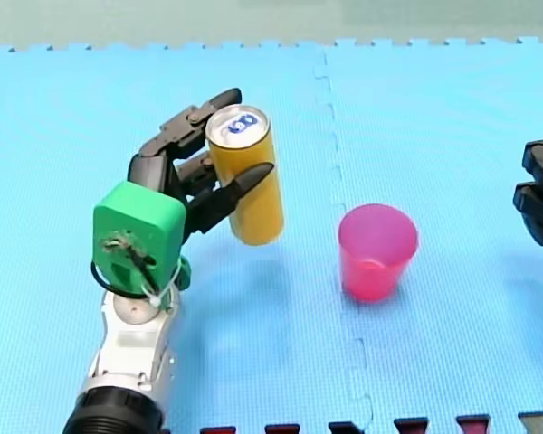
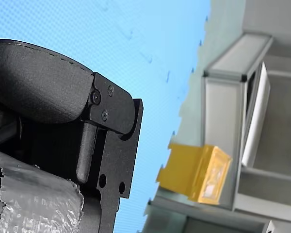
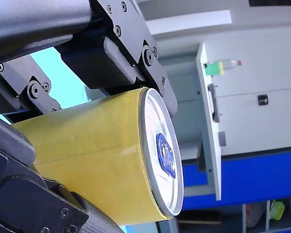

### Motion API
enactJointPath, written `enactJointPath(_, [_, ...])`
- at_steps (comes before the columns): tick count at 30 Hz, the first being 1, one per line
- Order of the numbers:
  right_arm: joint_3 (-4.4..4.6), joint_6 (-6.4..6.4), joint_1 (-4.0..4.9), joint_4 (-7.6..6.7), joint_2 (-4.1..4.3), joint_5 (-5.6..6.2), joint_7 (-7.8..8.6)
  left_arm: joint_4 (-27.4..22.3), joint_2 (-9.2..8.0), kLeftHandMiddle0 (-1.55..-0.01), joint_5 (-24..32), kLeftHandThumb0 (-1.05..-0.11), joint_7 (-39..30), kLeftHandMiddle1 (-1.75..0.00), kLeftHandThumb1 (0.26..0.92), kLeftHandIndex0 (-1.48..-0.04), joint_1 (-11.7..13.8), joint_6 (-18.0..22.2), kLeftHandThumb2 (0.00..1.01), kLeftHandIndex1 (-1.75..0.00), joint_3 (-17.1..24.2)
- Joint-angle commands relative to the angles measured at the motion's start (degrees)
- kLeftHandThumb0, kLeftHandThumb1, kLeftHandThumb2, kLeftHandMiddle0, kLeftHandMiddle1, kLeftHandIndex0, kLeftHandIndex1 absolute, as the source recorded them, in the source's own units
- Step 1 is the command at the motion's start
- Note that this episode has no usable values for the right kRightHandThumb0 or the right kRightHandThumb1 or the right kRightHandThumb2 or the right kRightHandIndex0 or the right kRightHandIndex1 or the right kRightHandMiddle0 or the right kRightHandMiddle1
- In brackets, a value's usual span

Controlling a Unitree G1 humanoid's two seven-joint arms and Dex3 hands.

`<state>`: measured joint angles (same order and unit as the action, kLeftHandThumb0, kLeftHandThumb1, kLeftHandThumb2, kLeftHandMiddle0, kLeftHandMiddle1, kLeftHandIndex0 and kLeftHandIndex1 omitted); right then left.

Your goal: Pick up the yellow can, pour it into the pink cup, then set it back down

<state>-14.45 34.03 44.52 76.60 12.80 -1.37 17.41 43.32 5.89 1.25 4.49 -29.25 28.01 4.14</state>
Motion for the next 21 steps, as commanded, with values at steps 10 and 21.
enactJointPath(10, [0.51,-0.76,0.15,-0.06,-0.16,-0.19,-0.24,4.90,-3.12,-1.32,-7.89,-0.387,7.86,-0.01,0.761,-1.21,-5.50,0.87,0.00,0.00,-1.83])
enactJointPath(21, [0.46,-1.02,0.23,-0.17,-0.90,0.38,1.58,9.52,-7.02,-1.31,-20.72,-0.387,20.38,0.00,0.764,-1.20,-9.50,-2.36,0.00,0.00,-8.09])
